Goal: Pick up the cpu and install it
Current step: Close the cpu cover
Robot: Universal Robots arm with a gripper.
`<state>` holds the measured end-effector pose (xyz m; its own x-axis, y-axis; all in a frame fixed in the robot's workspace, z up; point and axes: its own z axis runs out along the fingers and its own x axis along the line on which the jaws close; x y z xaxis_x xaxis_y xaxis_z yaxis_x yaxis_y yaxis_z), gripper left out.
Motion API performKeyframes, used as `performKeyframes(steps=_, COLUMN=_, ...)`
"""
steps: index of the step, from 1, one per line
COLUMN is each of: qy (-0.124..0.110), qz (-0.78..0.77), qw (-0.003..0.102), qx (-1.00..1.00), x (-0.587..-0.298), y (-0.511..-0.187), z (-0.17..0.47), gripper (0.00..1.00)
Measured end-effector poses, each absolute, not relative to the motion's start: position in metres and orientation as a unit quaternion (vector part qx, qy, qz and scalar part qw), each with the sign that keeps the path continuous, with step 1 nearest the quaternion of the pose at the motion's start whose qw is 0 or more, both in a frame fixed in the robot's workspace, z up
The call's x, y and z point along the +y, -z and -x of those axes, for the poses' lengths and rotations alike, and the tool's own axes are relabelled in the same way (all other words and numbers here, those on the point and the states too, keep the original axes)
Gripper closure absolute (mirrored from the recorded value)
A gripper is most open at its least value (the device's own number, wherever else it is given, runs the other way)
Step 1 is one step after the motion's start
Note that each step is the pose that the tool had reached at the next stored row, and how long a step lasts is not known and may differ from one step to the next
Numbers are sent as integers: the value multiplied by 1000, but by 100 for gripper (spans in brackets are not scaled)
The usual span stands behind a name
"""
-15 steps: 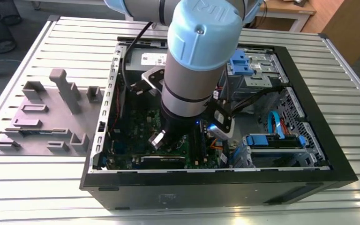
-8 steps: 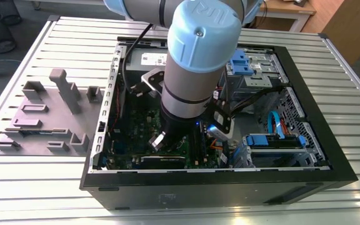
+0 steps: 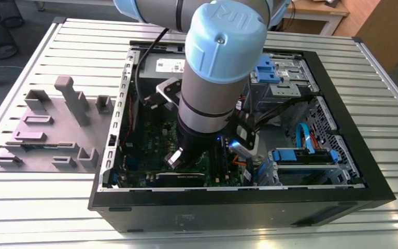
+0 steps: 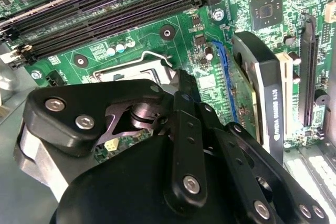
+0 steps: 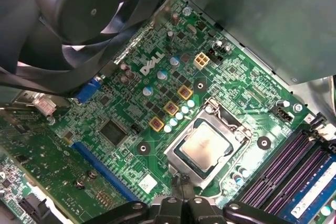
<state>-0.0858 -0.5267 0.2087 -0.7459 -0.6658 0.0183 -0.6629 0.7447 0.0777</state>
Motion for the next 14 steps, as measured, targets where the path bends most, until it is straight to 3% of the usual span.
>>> performKeyframes(steps=14, qy=33, qz=-351, qw=22, qx=-935, x=-527, y=-200, z=84, gripper=89)
